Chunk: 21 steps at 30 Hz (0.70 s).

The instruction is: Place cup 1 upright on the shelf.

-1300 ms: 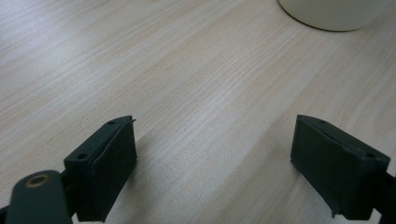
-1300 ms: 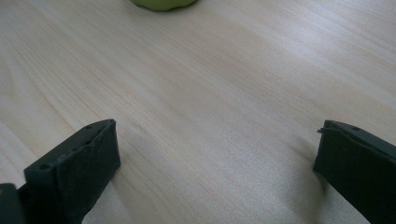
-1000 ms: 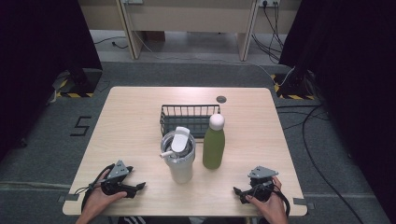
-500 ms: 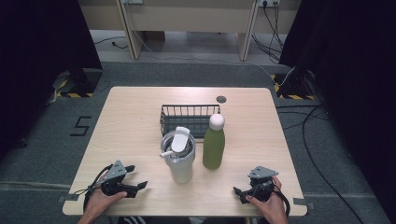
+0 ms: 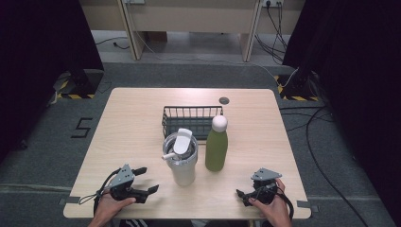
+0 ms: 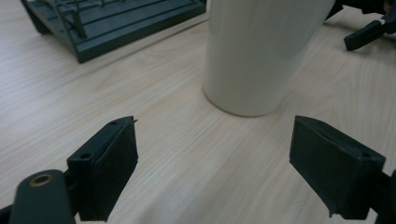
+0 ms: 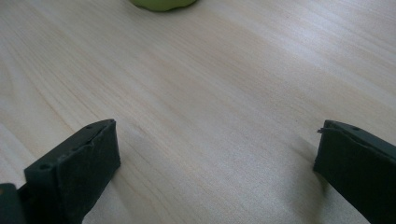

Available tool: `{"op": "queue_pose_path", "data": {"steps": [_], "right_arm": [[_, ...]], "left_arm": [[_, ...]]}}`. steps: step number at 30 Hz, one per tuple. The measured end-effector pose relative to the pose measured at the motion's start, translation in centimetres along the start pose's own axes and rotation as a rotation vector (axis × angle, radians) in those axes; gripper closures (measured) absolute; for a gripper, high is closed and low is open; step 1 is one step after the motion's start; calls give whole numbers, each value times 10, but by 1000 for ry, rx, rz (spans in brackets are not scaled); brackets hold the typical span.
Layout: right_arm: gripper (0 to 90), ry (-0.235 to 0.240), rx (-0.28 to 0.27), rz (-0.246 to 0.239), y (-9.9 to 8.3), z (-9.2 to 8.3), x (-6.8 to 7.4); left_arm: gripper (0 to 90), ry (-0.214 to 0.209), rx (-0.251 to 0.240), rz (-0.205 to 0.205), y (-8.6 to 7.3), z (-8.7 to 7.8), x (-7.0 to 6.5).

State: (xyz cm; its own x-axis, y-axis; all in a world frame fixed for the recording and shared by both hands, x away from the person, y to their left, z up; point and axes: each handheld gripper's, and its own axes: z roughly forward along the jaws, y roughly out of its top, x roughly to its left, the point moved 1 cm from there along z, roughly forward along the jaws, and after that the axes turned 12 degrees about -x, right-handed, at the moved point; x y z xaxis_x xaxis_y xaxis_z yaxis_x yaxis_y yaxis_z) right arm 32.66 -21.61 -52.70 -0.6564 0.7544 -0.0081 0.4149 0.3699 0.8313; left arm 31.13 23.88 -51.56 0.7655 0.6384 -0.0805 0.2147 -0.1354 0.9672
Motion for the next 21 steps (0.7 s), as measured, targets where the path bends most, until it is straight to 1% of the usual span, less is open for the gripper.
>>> {"op": "queue_pose_path", "data": {"steps": [1,5,7,10,11,12,14,17,20,21], "right_arm": [[3,0,0,-1,0,0,0],[3,0,1,0,0,0,0],[3,0,0,0,0,0,0],[3,0,1,0,0,0,0],[3,0,1,0,0,0,0],[3,0,1,0,0,0,0],[3,1,1,0,0,0,0],[3,1,2,-1,0,0,0],[3,1,2,-1,0,0,0],[3,1,2,-1,0,0,0]], "left_arm": [[149,-4,-7,10,1,2,-4],[149,-10,-26,8,2,6,-8],[148,-13,-34,14,4,9,-11],[148,-16,-62,16,7,14,-14],[148,-20,-70,19,8,18,-17],[148,-20,-70,19,8,18,-17],[148,-24,-74,29,9,23,-21],[148,-26,-84,32,11,29,-23],[147,-26,-92,39,13,36,-25],[147,-26,-92,39,13,36,-25]]}}
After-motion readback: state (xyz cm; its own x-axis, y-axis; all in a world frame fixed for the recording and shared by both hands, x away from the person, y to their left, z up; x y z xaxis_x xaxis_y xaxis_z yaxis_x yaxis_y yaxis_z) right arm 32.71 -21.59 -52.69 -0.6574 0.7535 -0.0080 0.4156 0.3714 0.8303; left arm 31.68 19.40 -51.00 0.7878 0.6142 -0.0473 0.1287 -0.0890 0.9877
